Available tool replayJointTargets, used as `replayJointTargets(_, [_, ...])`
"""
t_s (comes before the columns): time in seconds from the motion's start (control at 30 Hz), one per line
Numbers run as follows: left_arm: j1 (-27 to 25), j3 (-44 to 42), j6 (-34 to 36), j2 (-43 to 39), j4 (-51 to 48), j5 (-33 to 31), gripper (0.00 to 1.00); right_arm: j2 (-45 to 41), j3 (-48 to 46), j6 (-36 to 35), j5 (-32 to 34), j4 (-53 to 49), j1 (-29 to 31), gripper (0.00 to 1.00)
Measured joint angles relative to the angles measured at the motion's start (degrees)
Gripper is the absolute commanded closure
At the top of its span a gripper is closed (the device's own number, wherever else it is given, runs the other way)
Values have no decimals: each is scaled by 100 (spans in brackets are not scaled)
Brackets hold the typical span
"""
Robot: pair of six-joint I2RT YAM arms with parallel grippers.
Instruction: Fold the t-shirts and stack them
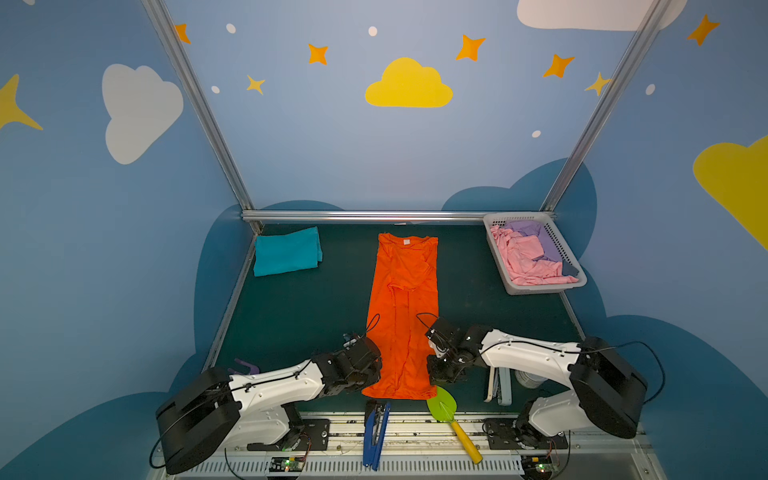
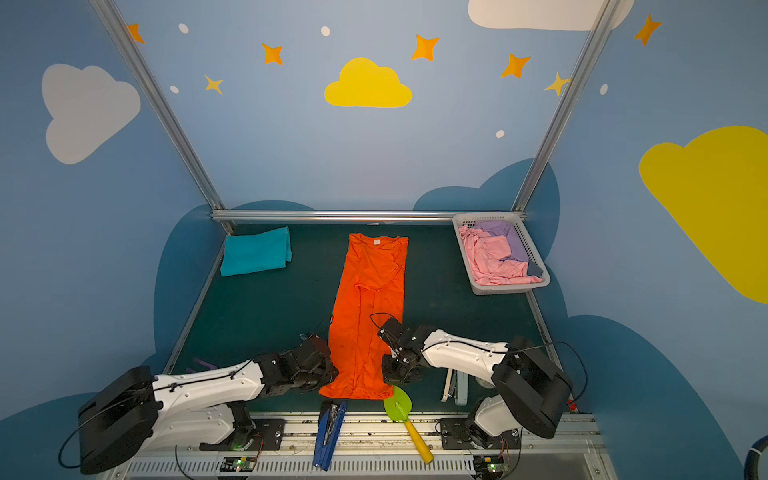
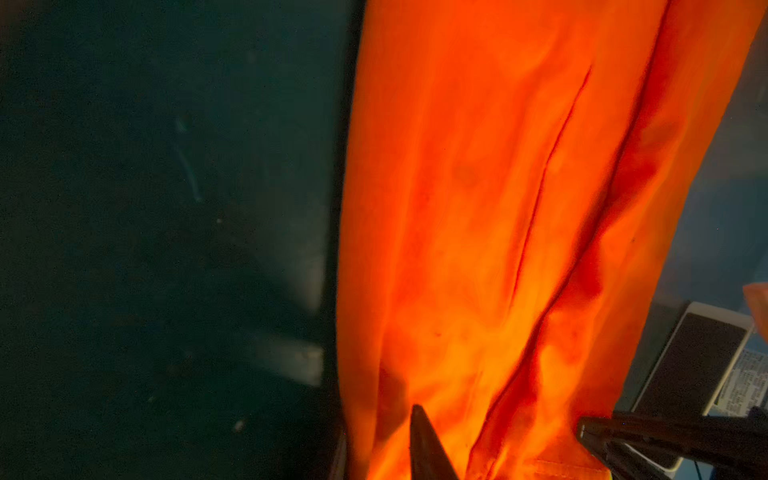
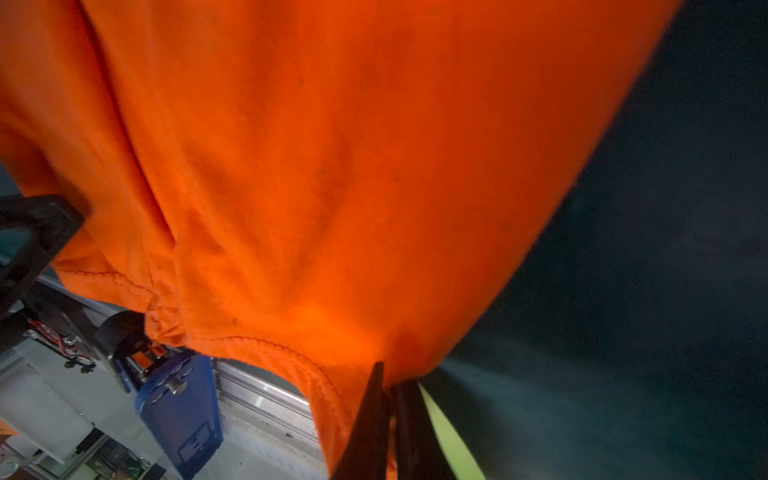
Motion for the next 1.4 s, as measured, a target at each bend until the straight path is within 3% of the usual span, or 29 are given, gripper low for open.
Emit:
replayJointTargets(0.1, [-39,0,-52,33,-44,17,96,-2,0,20,-20,4,0,100])
replayJointTargets(0.3, [-72,278,-33,144,-549,44,96,-98,0,59,-111,-13,-92,100])
replayJointTargets(0.5, [129,1172,225,474,-1593,66,96,-387,46,109,-374,-61,-501,100])
replayJointTargets(0.77, [1257,1971,890,918,-1858,529,96,-358,437,-173,-662,-195,-1556,100])
replayJointTargets(0.97, [2090,2553,1333,1609,-1799,1161,93,313,1121,-518,-920,-170,-2249,100])
replayJointTargets(1.4, [3040,4175,1989,3421,-1714,2212,92,1939,2535,-977,-1349,22,-3143,100])
